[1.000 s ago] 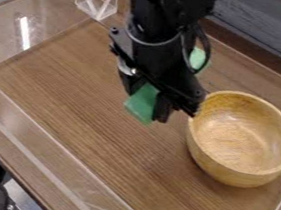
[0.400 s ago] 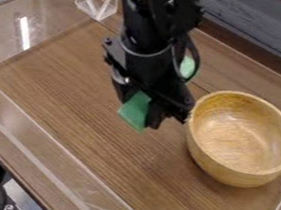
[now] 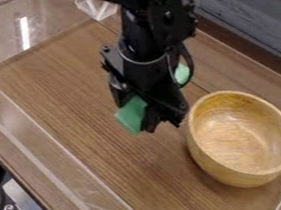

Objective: Remove the green block from inside the brown bowl and put it on the table

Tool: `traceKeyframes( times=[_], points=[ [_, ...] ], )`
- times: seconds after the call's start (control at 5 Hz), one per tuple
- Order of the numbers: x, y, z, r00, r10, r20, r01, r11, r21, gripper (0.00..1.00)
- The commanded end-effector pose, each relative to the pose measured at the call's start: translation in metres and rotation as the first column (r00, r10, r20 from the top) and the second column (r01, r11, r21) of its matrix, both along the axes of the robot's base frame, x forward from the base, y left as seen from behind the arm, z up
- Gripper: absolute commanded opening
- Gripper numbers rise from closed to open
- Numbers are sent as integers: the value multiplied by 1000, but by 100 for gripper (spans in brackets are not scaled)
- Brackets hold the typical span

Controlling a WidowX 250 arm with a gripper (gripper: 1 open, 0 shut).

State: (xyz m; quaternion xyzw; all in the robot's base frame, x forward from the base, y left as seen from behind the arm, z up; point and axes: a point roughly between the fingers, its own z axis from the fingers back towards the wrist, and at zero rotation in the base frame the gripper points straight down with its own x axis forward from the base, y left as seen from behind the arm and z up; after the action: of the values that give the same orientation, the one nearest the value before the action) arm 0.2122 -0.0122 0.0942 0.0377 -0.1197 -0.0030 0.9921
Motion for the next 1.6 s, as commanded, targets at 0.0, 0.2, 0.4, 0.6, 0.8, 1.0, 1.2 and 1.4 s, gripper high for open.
traceKeyframes(
  times=[0.0,0.2,0.4,0.6,0.8,1.0,1.2,1.4],
  points=[
    [7,3,0,1000,11,20,-11,1000,-3,0],
    [10,6,-7,1000,17,9,-17,1000,-3,0],
    [13,8,-14,1000,22,0,-22,1000,-4,0],
    [18,11,-20,1000,27,-6,-27,1000,-6,0],
    [22,13,-26,999,32,-10,-32,999,-6,0],
    [26,15,-31,999,36,-13,-37,999,-8,0],
    [30,17,-35,999,44,-17,-45,999,-11,100],
    [33,18,-41,999,51,-19,-51,999,-9,100]
  ],
)
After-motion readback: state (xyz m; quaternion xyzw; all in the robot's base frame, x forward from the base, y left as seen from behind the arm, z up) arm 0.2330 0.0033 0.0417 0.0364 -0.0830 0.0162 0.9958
